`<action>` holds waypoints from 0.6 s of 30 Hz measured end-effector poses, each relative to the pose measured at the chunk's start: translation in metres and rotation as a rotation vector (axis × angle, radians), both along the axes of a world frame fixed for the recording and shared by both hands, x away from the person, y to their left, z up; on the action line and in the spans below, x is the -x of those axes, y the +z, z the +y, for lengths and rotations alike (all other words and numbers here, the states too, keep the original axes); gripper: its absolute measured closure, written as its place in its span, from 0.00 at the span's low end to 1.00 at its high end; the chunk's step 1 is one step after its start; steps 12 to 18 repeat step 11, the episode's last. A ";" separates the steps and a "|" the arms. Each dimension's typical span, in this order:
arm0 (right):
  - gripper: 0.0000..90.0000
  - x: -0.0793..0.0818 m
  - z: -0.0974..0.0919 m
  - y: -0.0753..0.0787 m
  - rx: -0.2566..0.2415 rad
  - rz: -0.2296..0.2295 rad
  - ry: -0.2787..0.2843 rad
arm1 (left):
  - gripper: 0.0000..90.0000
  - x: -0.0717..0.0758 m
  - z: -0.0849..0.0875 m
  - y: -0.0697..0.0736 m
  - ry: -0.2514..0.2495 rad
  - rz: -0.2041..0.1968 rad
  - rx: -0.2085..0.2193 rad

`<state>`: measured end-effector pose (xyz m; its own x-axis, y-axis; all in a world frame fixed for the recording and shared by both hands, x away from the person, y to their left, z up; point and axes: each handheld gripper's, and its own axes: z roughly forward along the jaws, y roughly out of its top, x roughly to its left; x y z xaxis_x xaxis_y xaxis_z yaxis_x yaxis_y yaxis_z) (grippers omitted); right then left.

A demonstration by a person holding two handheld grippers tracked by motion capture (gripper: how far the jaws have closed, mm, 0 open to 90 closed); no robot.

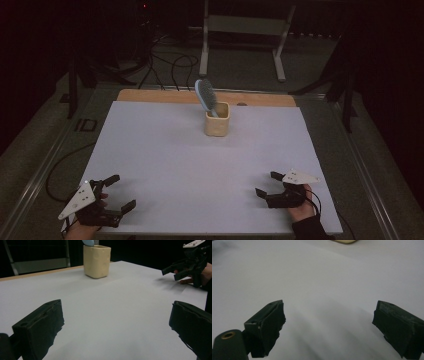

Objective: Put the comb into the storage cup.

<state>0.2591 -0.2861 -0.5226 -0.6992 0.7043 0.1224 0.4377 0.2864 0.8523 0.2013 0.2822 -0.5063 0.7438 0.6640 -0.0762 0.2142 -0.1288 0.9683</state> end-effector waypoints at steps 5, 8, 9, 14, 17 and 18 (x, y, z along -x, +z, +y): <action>0.11 0.001 0.001 0.003 -0.005 -0.014 -0.008 | 0.00 0.000 0.000 0.000 0.000 0.002 -0.001; 0.11 0.001 0.001 0.004 0.000 -0.027 -0.004 | 0.00 0.000 0.000 0.000 0.000 0.002 -0.001; 0.11 0.001 0.002 0.004 0.002 -0.029 -0.002 | 0.00 0.000 0.000 0.000 0.000 0.001 -0.001; 0.11 0.002 0.003 0.004 0.002 -0.031 -0.001 | 0.00 0.000 0.000 0.000 0.000 0.001 -0.001; 0.11 0.002 0.003 0.004 0.002 -0.031 -0.001 | 0.00 0.000 0.000 0.000 0.000 0.001 -0.001; 0.11 0.002 0.003 0.004 0.002 -0.031 -0.001 | 0.00 0.000 0.000 0.000 0.000 0.001 -0.001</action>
